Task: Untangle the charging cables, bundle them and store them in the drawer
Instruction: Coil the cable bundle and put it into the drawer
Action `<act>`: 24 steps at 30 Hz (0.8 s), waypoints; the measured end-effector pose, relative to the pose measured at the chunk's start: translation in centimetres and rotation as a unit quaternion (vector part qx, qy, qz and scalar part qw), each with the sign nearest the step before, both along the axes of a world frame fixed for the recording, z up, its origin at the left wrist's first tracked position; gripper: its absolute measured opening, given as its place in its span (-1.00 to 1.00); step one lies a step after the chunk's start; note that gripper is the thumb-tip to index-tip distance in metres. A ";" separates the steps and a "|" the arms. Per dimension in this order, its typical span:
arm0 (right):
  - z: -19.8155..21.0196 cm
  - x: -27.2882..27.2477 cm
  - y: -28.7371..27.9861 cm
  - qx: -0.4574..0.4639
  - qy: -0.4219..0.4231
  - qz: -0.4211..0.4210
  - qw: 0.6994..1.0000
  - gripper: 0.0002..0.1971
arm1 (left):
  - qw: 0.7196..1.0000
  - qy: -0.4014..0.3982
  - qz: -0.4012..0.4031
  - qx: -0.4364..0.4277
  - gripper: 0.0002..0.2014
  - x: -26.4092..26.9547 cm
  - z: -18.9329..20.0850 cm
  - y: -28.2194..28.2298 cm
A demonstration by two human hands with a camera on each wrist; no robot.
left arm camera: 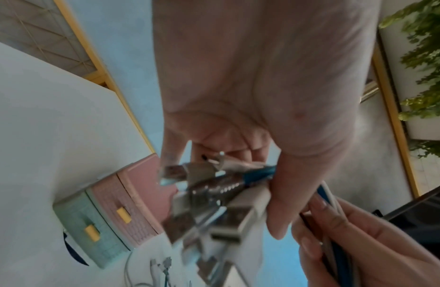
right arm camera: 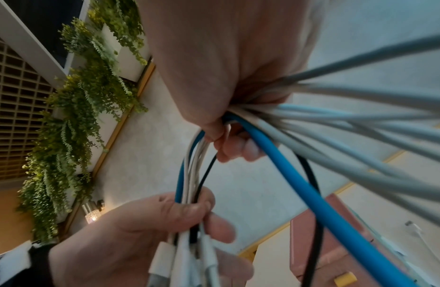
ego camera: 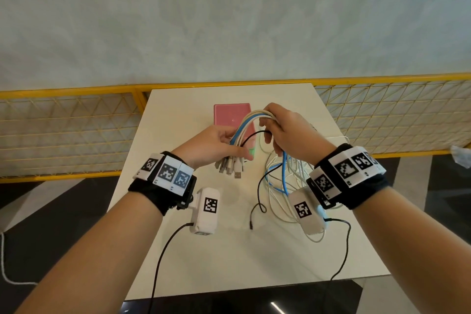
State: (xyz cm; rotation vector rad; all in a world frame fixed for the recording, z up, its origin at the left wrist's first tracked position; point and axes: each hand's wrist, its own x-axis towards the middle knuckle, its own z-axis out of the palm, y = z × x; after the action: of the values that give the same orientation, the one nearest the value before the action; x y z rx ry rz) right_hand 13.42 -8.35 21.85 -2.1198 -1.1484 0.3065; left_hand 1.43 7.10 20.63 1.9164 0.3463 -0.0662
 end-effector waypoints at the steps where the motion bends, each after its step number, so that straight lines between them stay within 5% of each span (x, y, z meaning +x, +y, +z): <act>1: -0.1 -0.1 0.1 -0.001 -0.011 -0.003 1.000 -0.87 | 1.000 0.002 0.003 0.013 -0.71 0.2 -0.1 -0.1; 5: -0.2 -0.4 0.1 0.004 -0.031 -0.011 0.999 -0.88 | 1.000 0.008 0.026 0.016 -0.89 0.2 -0.7 -0.2; 15: -0.6 -0.1 0.4 0.033 -0.070 -0.024 0.997 -0.87 | 0.996 -0.048 0.019 0.069 -0.82 0.6 -0.6 -0.3; 24: -1.2 0.1 0.2 0.031 -0.085 -0.033 0.995 -0.86 | 1.000 -0.007 -0.005 0.025 -0.80 0.5 -0.3 -0.3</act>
State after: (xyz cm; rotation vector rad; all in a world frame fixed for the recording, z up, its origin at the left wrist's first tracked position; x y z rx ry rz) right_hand 13.52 -8.18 20.68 -2.1565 -1.1638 0.0598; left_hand 1.89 6.81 20.30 1.9671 0.3309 -0.0505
